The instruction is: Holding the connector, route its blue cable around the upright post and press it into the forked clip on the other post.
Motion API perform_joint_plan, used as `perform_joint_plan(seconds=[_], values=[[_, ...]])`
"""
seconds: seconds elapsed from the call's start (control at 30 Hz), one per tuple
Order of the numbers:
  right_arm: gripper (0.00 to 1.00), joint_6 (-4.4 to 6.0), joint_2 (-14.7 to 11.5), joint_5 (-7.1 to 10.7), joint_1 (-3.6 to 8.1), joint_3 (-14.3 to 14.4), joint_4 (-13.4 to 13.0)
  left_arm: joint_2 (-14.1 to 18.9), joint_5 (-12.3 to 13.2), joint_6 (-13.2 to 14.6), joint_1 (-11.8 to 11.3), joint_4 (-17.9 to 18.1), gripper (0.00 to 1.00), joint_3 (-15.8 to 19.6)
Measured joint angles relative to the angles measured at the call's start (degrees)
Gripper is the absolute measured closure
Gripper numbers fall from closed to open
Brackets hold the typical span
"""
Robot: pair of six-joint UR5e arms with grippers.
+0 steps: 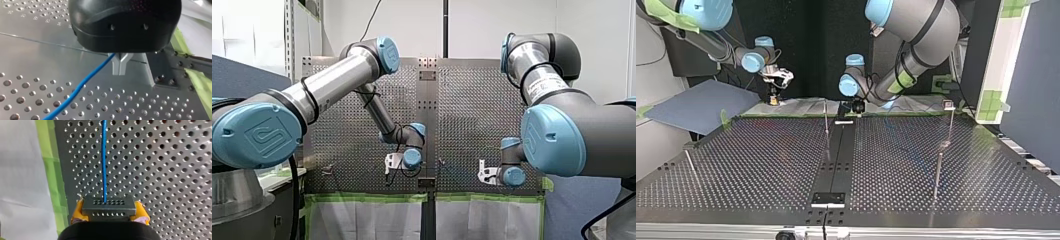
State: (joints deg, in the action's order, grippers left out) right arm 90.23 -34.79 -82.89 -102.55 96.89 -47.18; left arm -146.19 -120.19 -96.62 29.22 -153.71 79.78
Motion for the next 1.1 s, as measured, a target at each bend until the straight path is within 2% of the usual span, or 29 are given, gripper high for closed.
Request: perform_joint_plan(seconds=[0.17,0.43,0.67,0.97,1.1], values=[[1.0,-1.01,0.2,-0.29,0.01,-1.6,3.0,0.0,0.0,-0.2,-0.1,-0.1,0.98,0.0],[1.0,-1.17,0.2,-0.33,0.02,-3.1,5.1,0.0,0.2,-0.3,-0.4,-0.1,0.98,0.0],[1.0,-1.51,0.2,-0.52,0.02,-5.9,7.8,0.0,0.3,-0.4,-0.7,-0.1,0.98,-0.1],[1.0,-1.62,0.2,-0.53,0.1,-9.3,9.4,0.0,1.2,-1.3,-1.3,-0.2,0.98,-0.9],[1.0,-1.6,0.2,-0.53,0.16,-10.1,9.5,0.0,2.3,-2.7,-1.7,-0.9,0.98,-1.7]])
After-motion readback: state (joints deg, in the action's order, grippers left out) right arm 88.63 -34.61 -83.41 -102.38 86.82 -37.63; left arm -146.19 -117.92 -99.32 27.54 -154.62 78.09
